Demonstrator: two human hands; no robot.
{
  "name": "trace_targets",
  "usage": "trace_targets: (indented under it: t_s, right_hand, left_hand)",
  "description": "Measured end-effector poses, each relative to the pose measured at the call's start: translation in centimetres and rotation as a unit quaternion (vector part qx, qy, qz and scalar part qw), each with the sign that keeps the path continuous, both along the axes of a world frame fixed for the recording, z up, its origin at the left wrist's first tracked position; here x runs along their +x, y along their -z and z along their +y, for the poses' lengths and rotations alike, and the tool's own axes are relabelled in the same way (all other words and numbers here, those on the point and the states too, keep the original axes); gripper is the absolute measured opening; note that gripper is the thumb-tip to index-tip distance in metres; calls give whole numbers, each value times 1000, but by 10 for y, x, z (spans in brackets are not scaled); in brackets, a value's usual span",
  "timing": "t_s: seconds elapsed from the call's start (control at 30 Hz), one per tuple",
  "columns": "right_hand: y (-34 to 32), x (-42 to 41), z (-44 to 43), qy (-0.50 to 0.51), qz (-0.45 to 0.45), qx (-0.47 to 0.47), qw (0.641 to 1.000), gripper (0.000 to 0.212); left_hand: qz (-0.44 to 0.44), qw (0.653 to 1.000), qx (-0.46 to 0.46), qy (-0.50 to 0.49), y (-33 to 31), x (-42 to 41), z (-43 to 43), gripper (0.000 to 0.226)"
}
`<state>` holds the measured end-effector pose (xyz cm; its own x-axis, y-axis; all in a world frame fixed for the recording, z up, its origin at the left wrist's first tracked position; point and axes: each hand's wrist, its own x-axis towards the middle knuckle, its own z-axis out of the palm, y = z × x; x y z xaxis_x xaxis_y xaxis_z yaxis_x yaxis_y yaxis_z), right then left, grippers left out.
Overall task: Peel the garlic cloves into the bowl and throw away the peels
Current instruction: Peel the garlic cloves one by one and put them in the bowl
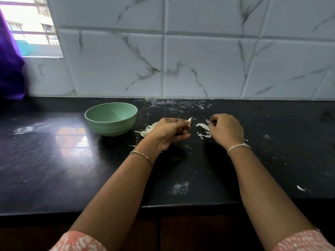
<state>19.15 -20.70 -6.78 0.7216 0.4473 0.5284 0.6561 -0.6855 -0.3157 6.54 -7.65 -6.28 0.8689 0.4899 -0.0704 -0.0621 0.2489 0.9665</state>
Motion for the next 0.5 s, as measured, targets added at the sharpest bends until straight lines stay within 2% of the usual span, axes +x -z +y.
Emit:
trace_targets:
  t_s: [0.07, 0.2, 0.3, 0.37, 0.47, 0.5]
  right_hand:
    - [1, 2, -2, 14, 13, -16, 1000, 25]
    - [-3, 2, -2, 15, 1, 28, 999, 10]
    - [-2, 2, 1, -70, 0, 77, 995, 16]
    - [-3, -2, 6, -163, 56, 129, 977, 10]
    - [-8, -9, 11, -266, 211, 210, 917, 14]
    - [-8, -11, 11, -286, 234, 229, 900, 13]
  left_hand:
    - [-1, 1000, -26, 15, 0, -1, 0, 4]
    - [-2, 998, -60, 34, -1, -2, 1, 4]
    - [0, 997, -62, 44, -1, -3, 0, 5]
    - [0, 998, -55, 43, -1, -2, -2, 4]
    - [-2, 999, -43, 34, -2, -2, -3, 3]
    - [-3, 999, -41, 33, -2, -1, -3, 3]
